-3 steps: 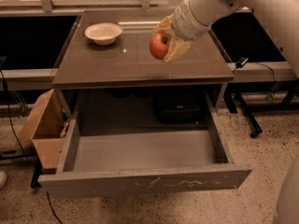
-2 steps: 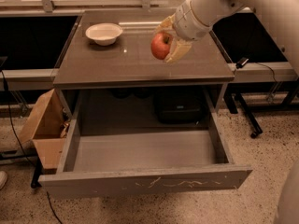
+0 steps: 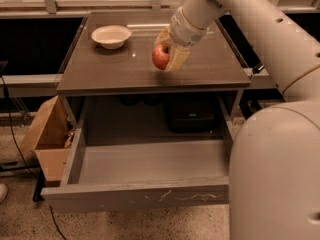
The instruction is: Pick apple from top drawer and place on counter
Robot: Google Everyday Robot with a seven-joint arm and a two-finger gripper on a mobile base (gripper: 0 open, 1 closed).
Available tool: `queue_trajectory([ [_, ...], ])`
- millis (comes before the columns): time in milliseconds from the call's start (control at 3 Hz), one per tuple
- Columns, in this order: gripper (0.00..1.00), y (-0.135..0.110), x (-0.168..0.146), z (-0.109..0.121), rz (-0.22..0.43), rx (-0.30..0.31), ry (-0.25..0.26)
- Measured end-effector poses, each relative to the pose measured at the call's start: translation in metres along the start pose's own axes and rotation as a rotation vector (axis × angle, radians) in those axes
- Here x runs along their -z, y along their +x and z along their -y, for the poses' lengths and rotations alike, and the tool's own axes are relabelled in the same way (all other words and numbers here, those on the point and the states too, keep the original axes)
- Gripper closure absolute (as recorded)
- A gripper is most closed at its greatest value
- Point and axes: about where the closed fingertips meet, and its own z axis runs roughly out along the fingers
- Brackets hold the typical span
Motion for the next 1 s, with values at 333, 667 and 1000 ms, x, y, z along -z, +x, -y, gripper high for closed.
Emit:
queue_trajectory([
  [333, 1.0, 0.024, -0.02, 0.006, -0.02, -0.057, -0.042],
  [667, 1.0, 0.05, -0.023, 0.006, -0.049, -0.109, -0.056],
  [1000, 0.74, 0.067, -0.024, 0.008, -0.061, -0.153, -0.059],
])
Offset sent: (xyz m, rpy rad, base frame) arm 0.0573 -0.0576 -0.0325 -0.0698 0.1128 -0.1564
